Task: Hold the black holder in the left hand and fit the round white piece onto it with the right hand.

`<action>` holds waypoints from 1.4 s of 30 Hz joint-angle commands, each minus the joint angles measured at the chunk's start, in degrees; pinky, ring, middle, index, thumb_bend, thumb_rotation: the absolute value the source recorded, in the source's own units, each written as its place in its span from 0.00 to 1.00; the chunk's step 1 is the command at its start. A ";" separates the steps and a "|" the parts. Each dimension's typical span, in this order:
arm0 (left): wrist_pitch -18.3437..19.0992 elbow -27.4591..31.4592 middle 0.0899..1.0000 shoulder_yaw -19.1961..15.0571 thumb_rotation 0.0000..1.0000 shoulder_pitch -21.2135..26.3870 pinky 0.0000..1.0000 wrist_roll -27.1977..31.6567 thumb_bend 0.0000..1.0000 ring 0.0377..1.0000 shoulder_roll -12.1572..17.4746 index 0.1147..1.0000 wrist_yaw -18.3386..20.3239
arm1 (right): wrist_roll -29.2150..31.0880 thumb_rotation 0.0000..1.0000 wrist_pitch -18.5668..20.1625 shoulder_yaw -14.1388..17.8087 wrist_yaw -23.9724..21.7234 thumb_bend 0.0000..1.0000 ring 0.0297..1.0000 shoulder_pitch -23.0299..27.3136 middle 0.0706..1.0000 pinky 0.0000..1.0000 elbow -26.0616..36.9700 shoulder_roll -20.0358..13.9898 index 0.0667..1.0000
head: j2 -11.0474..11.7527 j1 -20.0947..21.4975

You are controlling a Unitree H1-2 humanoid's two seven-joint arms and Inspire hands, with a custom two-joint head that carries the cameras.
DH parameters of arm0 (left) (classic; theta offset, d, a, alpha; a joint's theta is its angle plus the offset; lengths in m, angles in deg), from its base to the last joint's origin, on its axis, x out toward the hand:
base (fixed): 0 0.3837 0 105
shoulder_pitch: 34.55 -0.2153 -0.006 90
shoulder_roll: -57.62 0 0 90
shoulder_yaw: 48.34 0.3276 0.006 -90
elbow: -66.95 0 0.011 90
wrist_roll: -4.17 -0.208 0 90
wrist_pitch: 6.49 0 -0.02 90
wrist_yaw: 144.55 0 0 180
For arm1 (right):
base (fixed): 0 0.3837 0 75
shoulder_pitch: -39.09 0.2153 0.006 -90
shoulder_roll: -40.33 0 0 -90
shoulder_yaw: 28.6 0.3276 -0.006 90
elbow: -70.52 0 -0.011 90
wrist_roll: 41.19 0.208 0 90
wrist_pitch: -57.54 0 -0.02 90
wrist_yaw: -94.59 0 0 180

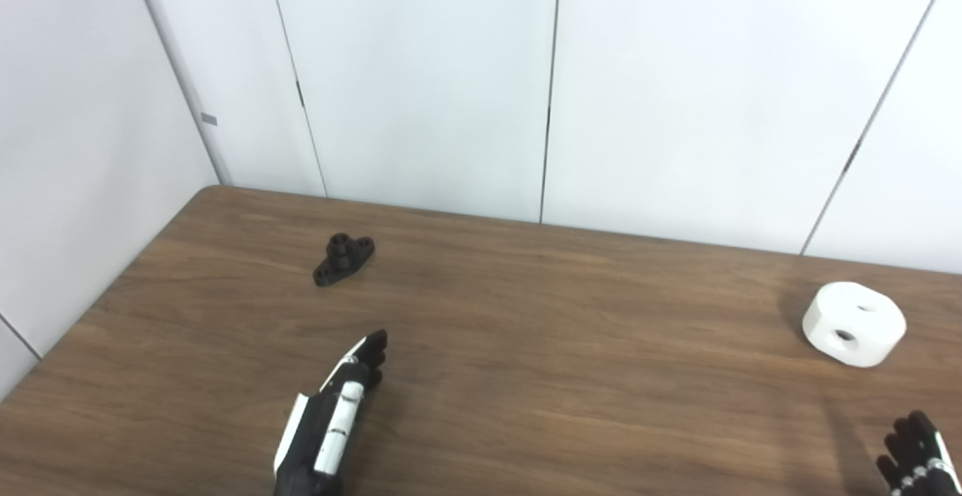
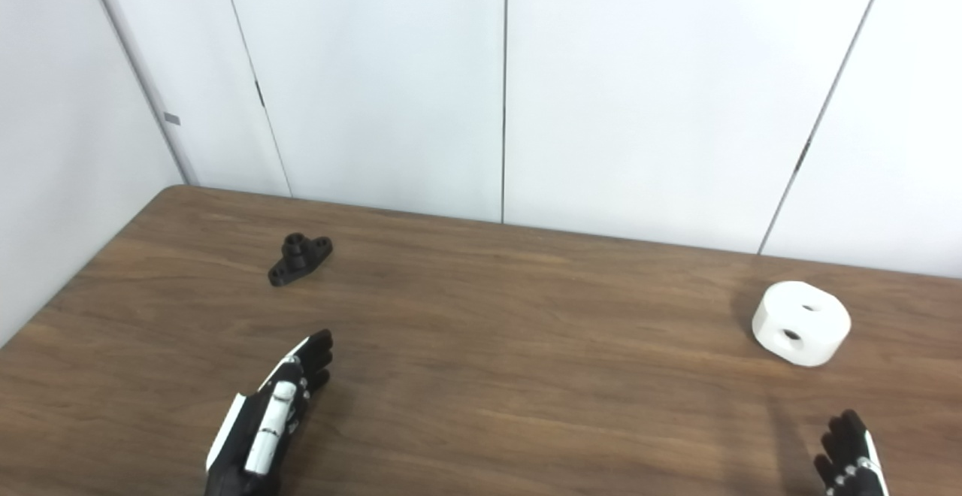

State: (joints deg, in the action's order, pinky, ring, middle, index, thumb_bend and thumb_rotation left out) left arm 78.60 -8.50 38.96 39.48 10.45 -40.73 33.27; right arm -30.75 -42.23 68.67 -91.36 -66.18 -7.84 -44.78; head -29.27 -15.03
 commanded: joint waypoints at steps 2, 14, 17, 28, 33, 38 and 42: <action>-0.40 0.77 0.93 0.26 0.75 0.83 0.95 -2.72 0.51 0.94 -2.29 0.88 -1.06 | -0.20 1.00 -1.30 0.55 -0.22 0.56 1.00 -0.16 0.99 1.00 -3.80 -0.42 1.00 | -0.07 -0.01; 11.90 9.63 0.88 -3.99 0.15 9.03 0.82 -22.15 0.65 0.87 2.11 0.85 -5.14 | -1.59 1.00 -1.90 0.76 -0.01 0.54 1.00 0.33 0.98 1.00 -5.04 -0.41 1.00 | 0.02 -0.47; 15.88 10.48 0.89 -4.95 0.13 11.99 0.85 -26.59 0.69 0.88 3.24 0.85 -4.84 | -1.96 1.00 -2.52 0.64 -0.06 0.52 1.00 0.28 0.97 1.00 -5.28 -0.43 1.00 | 0.00 -0.41; 23.66 8.23 0.91 -6.24 0.19 19.24 0.87 -31.25 0.73 0.92 9.01 0.87 -1.06 | -1.08 1.00 -1.49 0.81 0.33 0.50 0.99 -0.24 0.95 1.00 -4.17 0.53 0.98 | -0.61 0.07; 25.20 4.87 0.90 -6.12 0.23 22.09 0.87 -34.91 0.73 0.92 12.80 0.84 -1.24 | -1.23 1.00 -1.35 0.50 0.14 0.50 0.99 -0.41 0.95 1.00 -3.85 0.58 0.98 | -0.79 0.26; 26.08 1.46 0.90 -5.84 0.26 24.35 0.82 -38.49 0.75 0.92 15.60 0.83 -1.26 | -1.44 1.00 -1.21 0.45 0.13 0.51 1.00 -0.56 0.95 1.00 -3.67 0.47 0.98 | -0.84 0.14; 25.92 -1.08 0.91 -5.83 0.28 26.17 0.86 -38.62 0.78 0.94 17.48 0.84 -0.51 | -1.55 1.00 -1.20 0.45 0.20 0.52 1.00 -0.52 0.96 1.00 -3.66 0.50 0.99 | -0.90 0.36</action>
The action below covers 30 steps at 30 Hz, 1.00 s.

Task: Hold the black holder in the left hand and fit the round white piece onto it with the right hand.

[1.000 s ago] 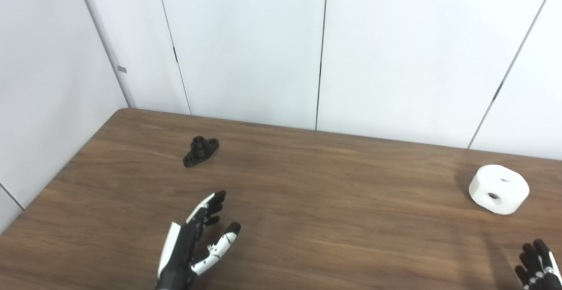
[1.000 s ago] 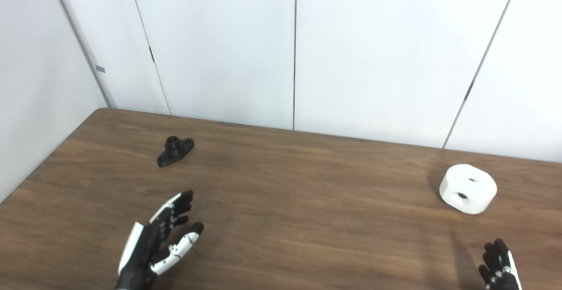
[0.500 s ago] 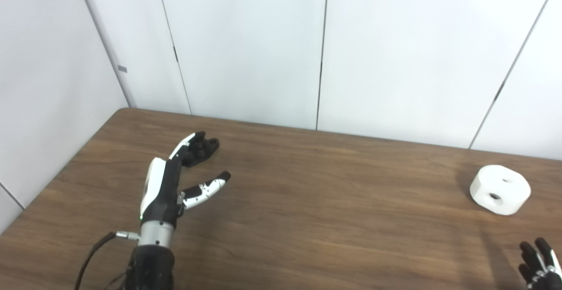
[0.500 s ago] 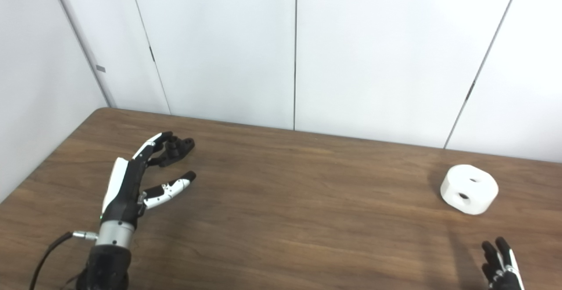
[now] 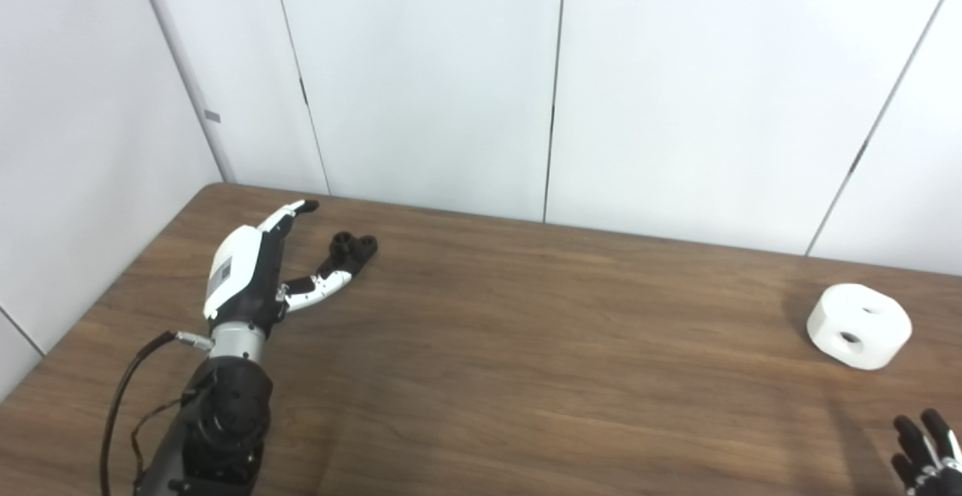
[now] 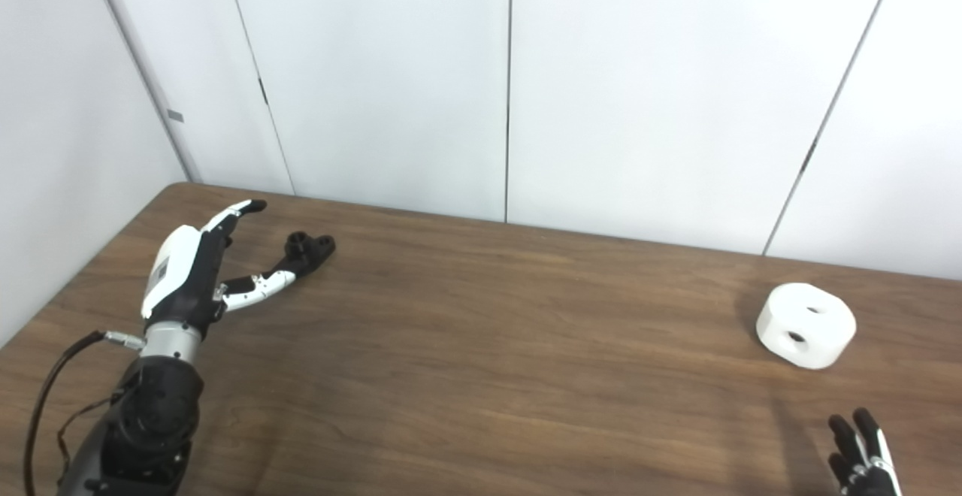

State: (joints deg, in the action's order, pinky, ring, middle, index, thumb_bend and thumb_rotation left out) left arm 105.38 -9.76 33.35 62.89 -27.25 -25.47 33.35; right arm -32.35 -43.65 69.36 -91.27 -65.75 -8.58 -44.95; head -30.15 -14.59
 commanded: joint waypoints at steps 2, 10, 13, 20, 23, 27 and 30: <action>-1.66 -1.19 0.91 -0.20 0.29 3.42 0.86 -0.74 0.80 0.94 2.91 0.83 -0.74 | 0.17 1.00 0.42 -0.24 0.15 0.53 1.00 -0.97 0.96 1.00 -2.78 0.77 0.99 | -0.07 -0.03; -3.04 -9.67 0.91 2.49 0.38 6.43 0.90 -3.87 0.88 0.96 5.99 0.82 -2.48 | 1.15 1.00 0.64 -0.41 -0.03 0.53 1.00 -1.14 0.97 1.00 -2.43 1.05 0.99 | -0.16 0.33; -1.82 -11.66 0.91 3.12 0.38 7.43 0.88 -4.29 0.89 0.96 5.89 0.81 -2.08 | 1.11 1.00 0.43 -0.51 -0.19 0.53 0.99 -1.20 0.97 1.00 -2.38 0.96 1.00 | -0.23 0.31; -2.93 -18.49 0.90 7.09 0.43 9.65 0.95 -7.61 0.90 0.94 7.01 0.79 -3.38 | 1.68 1.00 0.87 -0.54 -0.06 0.52 0.99 -1.39 0.97 1.00 -1.83 1.42 0.99 | -0.37 0.88; -2.31 -20.87 0.90 8.58 0.45 10.74 0.99 -8.52 0.92 0.94 7.13 0.78 -3.55 | 1.99 1.00 1.03 -0.60 -0.17 0.52 1.00 -1.57 0.96 1.00 -1.43 1.49 0.99 | -0.46 0.88; -1.08 -22.86 0.90 9.43 0.46 12.01 1.00 -8.59 0.91 0.95 6.99 0.79 -2.98 | 3.09 0.98 1.69 -0.69 -0.43 0.53 1.00 -1.82 0.97 1.00 -0.73 1.65 1.00 | -0.60 0.88; -0.72 -24.89 0.91 10.02 0.48 13.21 1.00 -8.65 0.91 0.95 6.89 0.79 -3.52 | 3.95 0.96 2.15 -0.78 -0.66 0.52 1.00 -1.95 0.97 1.00 -0.17 1.69 1.00 | -0.77 0.86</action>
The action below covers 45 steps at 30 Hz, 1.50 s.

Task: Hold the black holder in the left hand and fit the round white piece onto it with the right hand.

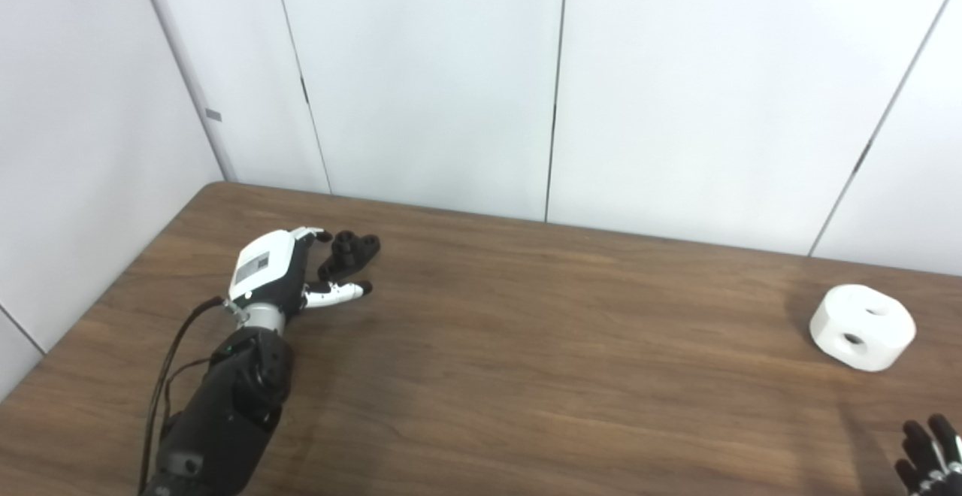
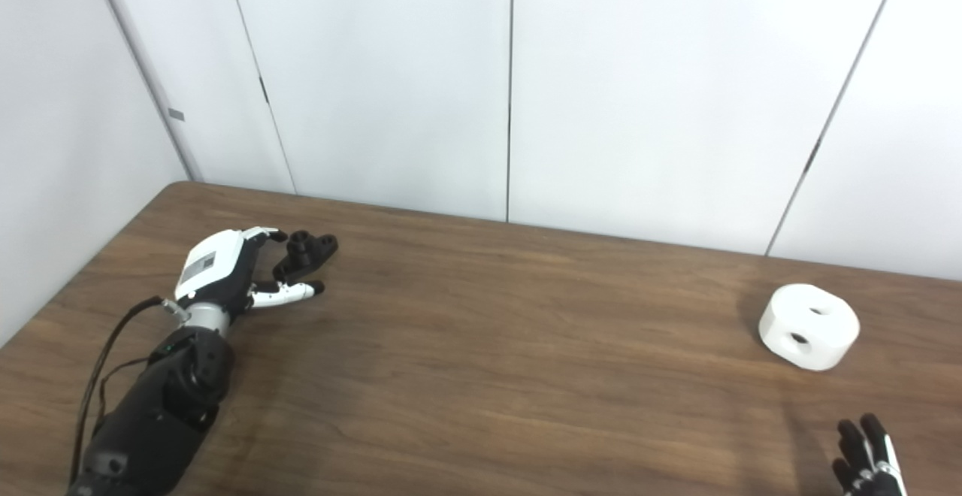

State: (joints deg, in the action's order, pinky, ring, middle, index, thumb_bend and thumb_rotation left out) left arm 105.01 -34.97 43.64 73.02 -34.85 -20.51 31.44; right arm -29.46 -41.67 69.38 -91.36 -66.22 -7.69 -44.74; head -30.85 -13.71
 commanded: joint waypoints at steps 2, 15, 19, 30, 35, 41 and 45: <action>0.67 -0.72 0.91 -0.13 0.48 3.95 1.00 -0.74 0.90 0.96 1.73 0.80 -1.17 | 0.24 0.96 0.26 -0.83 -0.16 0.53 1.00 -1.64 0.97 1.00 -0.80 1.43 1.00 | -0.24 -0.01; 2.54 -6.27 0.90 -0.60 0.42 8.17 0.99 0.60 0.87 0.95 0.14 0.79 -4.88 | -0.95 0.99 -0.02 -0.82 -0.18 0.53 0.99 -1.97 0.96 1.00 -0.53 1.22 0.98 | -0.63 -0.01; 2.49 -6.85 0.90 -0.59 0.41 8.24 0.98 1.02 0.87 0.95 0.19 0.77 -4.71 | -0.30 0.98 -0.08 -0.82 -0.41 0.53 0.99 -1.95 0.96 1.00 -0.62 1.27 0.98 | -0.63 -0.01; 2.38 -6.86 0.87 0.54 0.39 7.90 0.97 1.40 0.85 0.94 0.70 0.69 -3.99 | -1.60 1.00 0.40 -0.78 0.15 0.54 0.99 -2.24 0.95 1.00 0.29 1.23 0.98 | -1.30 0.07; 2.19 -7.20 0.87 0.52 0.37 7.94 0.96 1.98 0.85 0.94 0.27 0.67 -4.30 | -2.67 1.00 0.49 -0.66 0.46 0.55 0.98 -2.28 0.95 1.00 0.28 1.20 0.97 | -1.44 0.20; 2.65 -8.50 0.86 1.49 0.38 8.80 0.97 1.81 0.84 0.94 0.14 0.66 -4.00 | -1.10 1.00 0.53 -0.60 -0.02 0.53 0.98 -2.27 0.95 1.00 0.37 1.46 0.97 | -1.44 0.20; 2.56 -9.79 0.87 1.63 0.38 9.46 0.97 2.35 0.83 0.95 -0.08 0.65 -4.11 | -1.32 0.99 0.44 -0.63 0.11 0.53 0.98 -2.27 0.94 1.00 0.52 1.58 0.97 | -1.64 0.38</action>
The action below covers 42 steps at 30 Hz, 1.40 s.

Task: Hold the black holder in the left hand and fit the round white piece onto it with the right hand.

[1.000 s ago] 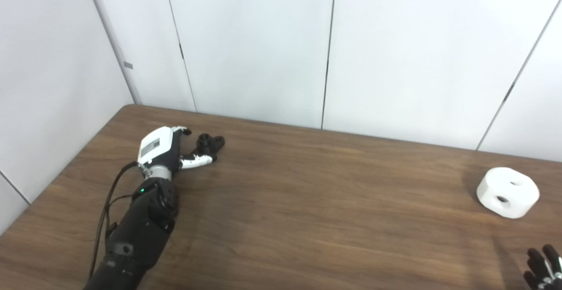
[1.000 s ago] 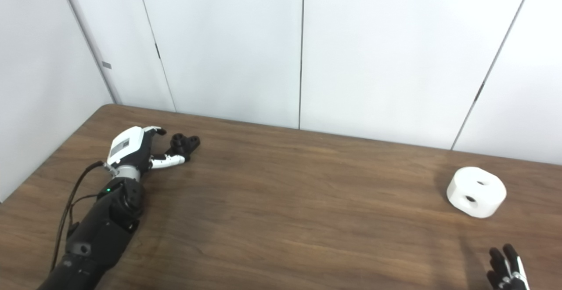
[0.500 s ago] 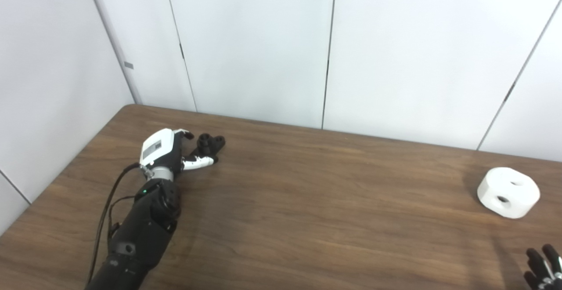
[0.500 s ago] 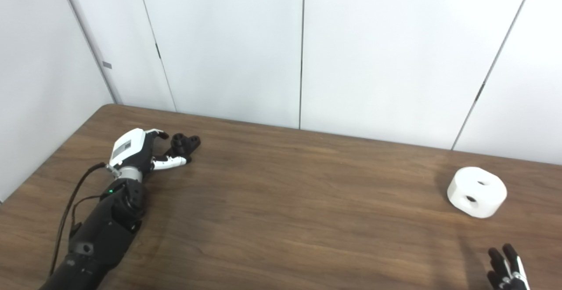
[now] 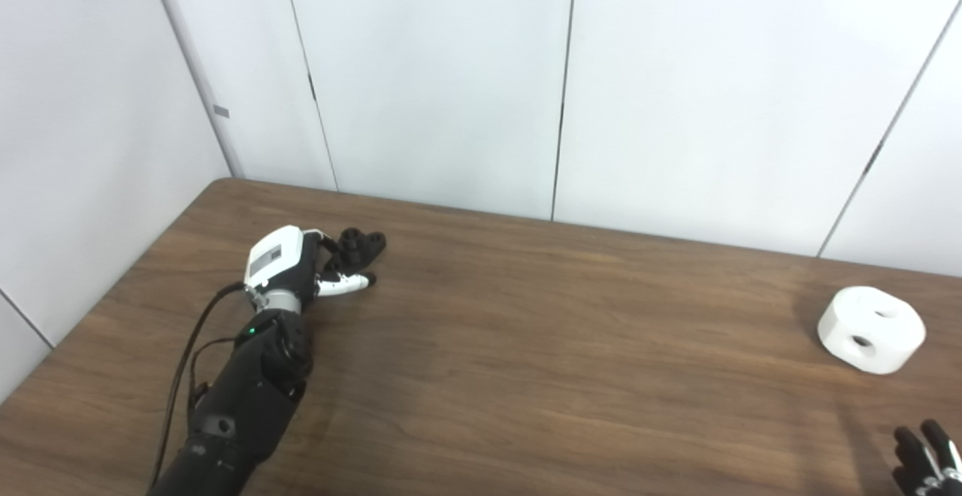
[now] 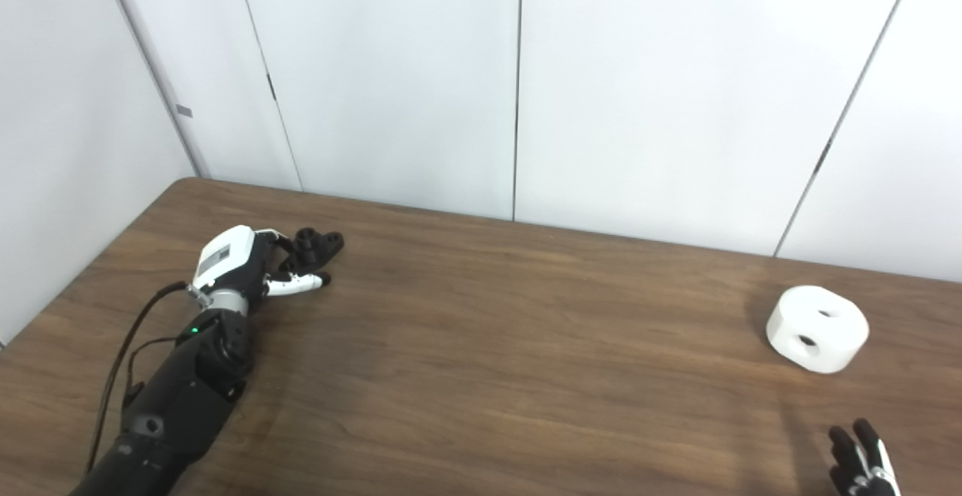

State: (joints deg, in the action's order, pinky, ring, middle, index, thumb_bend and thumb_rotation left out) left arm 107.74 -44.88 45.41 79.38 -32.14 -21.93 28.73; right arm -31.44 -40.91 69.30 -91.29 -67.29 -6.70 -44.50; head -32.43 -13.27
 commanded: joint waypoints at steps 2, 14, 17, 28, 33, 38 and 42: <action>-0.06 -0.48 0.87 -0.15 0.37 3.37 0.97 -0.12 0.82 0.96 1.22 0.64 -1.48 | 0.55 0.99 -0.49 -0.57 0.00 0.53 0.98 -1.24 0.95 1.00 -0.51 1.31 0.97 | -0.14 0.02; -1.32 -4.45 0.86 0.32 0.35 4.70 0.96 0.34 0.83 0.94 1.16 0.63 -3.59 | 0.30 0.98 -0.35 -0.57 -0.03 0.53 0.97 -1.64 0.94 1.00 0.01 1.50 0.97 | -0.33 0.21; -1.77 -5.22 0.86 0.29 0.35 4.88 0.95 0.62 0.83 0.94 1.06 0.62 -4.07 | 0.36 0.98 -0.73 -0.56 -0.16 0.54 0.97 -1.66 0.94 1.00 -0.21 1.44 0.97 | -0.33 0.21; -3.32 -6.35 0.83 1.23 0.26 4.54 0.93 0.35 0.84 0.92 1.56 0.59 -5.33 | 0.94 0.96 -0.80 -0.46 -0.29 0.54 0.96 -1.54 0.93 1.00 -0.37 1.49 0.96 | -0.35 0.34; -3.27 -6.34 0.79 2.09 0.25 4.24 0.90 -0.24 0.81 0.89 1.94 0.56 -5.14 | 0.07 0.96 -1.13 -0.45 -0.02 0.55 0.95 -1.48 0.93 1.00 -0.56 1.49 0.96 | -0.07 0.50; -5.62 -7.86 0.74 0.84 0.08 4.18 0.89 1.69 0.55 0.86 1.22 0.43 -7.52 | 0.71 0.95 -0.93 -0.41 -0.16 0.55 0.95 -1.32 0.93 1.00 -0.77 1.55 0.96 | 0.06 0.57; -6.86 -8.33 0.73 0.38 0.05 3.98 0.86 2.94 0.52 0.85 1.01 0.42 -8.47 | 1.19 0.94 -1.25 -0.44 -0.39 0.54 0.96 -1.14 0.93 1.00 -1.15 1.54 0.96 | 0.15 0.64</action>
State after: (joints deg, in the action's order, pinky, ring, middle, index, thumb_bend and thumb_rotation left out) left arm 101.66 -52.91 46.09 82.05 -29.28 -22.07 21.54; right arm -31.17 -41.12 69.26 -91.34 -67.80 -6.21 -43.88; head -32.26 -12.57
